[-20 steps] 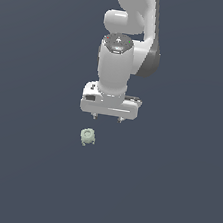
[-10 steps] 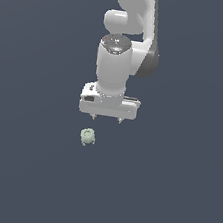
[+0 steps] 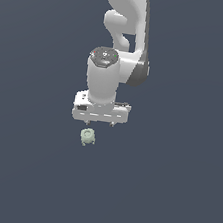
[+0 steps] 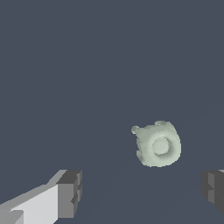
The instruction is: Pick up the object and move it to a goal position.
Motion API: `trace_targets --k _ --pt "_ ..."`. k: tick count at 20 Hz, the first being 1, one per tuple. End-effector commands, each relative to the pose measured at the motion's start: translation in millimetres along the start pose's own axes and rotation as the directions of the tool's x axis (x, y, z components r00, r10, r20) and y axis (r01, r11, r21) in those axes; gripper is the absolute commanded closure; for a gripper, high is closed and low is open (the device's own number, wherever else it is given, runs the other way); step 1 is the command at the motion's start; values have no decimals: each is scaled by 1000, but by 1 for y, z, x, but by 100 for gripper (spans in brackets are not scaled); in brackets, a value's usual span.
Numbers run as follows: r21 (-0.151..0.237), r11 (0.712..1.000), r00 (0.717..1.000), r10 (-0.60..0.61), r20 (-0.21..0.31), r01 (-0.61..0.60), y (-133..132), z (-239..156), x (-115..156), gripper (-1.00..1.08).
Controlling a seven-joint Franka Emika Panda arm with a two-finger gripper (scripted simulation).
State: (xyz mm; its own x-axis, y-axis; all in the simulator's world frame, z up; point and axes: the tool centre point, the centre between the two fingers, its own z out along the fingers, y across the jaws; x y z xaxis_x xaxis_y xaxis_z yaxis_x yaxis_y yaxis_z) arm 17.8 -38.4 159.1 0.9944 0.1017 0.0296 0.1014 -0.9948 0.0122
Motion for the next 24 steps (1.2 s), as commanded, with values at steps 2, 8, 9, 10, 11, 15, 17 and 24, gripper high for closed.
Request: trace_targets --k 2,8,9,10,11,15,17,24 --pt "2 998 998 -55 8 55 15 18 0 -92" --pt "9 990 989 -143 19 143 37 47 -1 -92" --pt "10 988 988 -154 21 154 40 50 -1 -92" --pt "12 986 986 -165 22 164 43 54 -1 -92" --pt "13 985 985 -174 23 173 45 57 -2 -92" --pt "16 980 979 -201 25 200 52 66 -3 -92" --pt "18 978 978 -208 26 208 54 69 -3 -92" --pt "18 978 978 -209 27 208 55 73 -4 -92"
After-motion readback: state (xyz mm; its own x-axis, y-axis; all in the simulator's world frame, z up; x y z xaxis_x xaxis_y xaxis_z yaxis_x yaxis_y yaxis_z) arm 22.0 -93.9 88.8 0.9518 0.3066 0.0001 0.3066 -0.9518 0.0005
